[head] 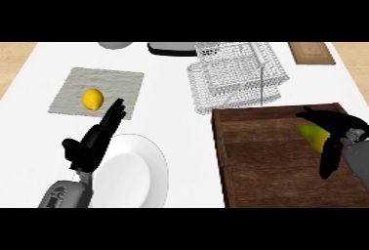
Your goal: Pick the pear from the tray and place it in the tiered basket
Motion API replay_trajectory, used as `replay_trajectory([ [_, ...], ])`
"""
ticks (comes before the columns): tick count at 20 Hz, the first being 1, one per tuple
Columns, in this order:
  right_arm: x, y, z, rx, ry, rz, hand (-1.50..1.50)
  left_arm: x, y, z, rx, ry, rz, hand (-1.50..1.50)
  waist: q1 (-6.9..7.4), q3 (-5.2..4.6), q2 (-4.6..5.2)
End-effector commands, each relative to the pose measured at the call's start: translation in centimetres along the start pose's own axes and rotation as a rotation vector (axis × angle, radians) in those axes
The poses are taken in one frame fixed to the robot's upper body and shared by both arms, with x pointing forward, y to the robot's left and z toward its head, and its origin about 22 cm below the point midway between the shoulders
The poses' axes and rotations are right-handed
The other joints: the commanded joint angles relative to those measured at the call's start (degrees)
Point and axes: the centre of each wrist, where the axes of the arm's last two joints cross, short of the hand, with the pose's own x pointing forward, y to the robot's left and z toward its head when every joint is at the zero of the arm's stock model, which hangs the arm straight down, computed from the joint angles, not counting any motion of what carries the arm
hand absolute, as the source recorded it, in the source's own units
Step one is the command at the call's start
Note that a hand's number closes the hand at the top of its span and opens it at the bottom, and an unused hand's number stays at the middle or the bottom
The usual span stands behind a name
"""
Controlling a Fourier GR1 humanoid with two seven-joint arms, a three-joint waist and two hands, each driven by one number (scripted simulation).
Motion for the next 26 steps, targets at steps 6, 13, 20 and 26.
replay_trajectory([
  [6, -0.6, 0.9, -1.3, -0.069, -0.143, -0.127, 1.5, -2.5, -1.4, 1.0, 0.014, -0.016, 0.006, 0.0, -0.07, 0.28, 0.47],
  [13, 1.1, 2.5, -2.4, -0.108, -0.18, -0.093, 1.5, 0.8, 0.7, 0.8, -0.007, 0.002, 0.028, 0.0, 0.2, 0.29, 0.29],
  [20, 0.1, 0.8, -1.6, -0.209, -0.182, -0.095, 1.5, -1.1, 1.1, 1.3, -0.007, 0.005, 0.011, 0.0, -0.02, 0.27, 0.3],
  [26, -11.8, -4.9, 3.2, -0.579, -0.206, 0.047, 1.5, -0.5, -0.9, 0.0, -0.013, -0.027, 0.015, 0.0, 1.15, 0.75, 1.58],
])
